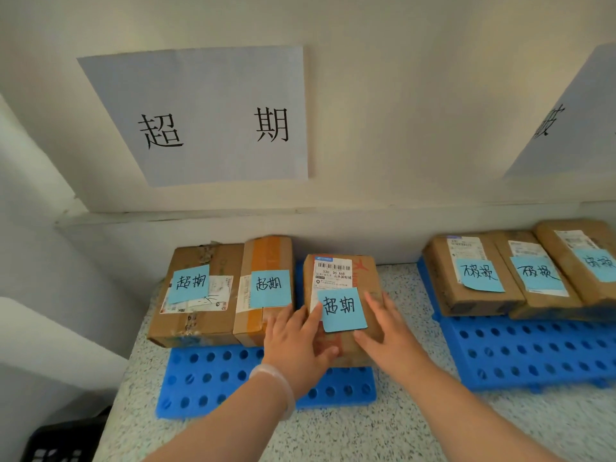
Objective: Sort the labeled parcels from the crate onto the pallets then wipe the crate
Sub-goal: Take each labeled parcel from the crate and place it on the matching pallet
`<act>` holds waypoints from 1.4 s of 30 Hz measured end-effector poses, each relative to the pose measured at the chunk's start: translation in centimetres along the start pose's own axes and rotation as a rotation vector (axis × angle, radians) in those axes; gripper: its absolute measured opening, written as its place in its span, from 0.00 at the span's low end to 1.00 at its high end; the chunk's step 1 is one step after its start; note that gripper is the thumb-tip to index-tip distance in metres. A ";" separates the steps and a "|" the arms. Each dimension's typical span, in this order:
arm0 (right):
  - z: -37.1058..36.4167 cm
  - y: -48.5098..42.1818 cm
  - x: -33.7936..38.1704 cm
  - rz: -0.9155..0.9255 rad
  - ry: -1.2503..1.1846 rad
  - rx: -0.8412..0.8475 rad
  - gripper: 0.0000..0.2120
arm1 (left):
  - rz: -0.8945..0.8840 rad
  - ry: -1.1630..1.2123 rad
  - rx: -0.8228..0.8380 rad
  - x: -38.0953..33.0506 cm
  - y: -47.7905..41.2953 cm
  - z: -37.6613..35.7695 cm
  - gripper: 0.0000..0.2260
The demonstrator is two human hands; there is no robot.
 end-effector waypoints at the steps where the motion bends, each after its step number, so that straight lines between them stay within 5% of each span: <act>1: -0.3 -0.1 0.0 -0.002 0.010 0.003 0.37 | -0.006 -0.020 0.005 0.1 0.0 -0.2 0.36; 11: -2.7 3.0 2.0 0.208 0.481 -0.207 0.34 | -0.108 -0.111 -0.084 2.2 2.1 -0.3 0.32; 17: -5.6 3.3 2.3 0.176 0.649 -0.163 0.41 | -0.206 -0.173 -0.010 2.8 3.0 -1.0 0.27; 32: -4.4 -2.1 4.2 0.223 0.751 -0.080 0.47 | -0.150 -0.213 0.068 3.9 -1.1 -0.1 0.31; 42: -3.8 4.1 4.6 0.237 0.680 -0.100 0.46 | -0.177 -0.241 0.056 2.6 2.6 1.1 0.32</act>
Point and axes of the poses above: each hand's wrist, its own y-axis away from the middle knuckle, its own z-axis out of the back of the hand, x = y × z, the point moved 5 cm from there along -y, towards the middle knuckle, and after that the axes turned 3 degrees about -z, right-handed, at the moved point
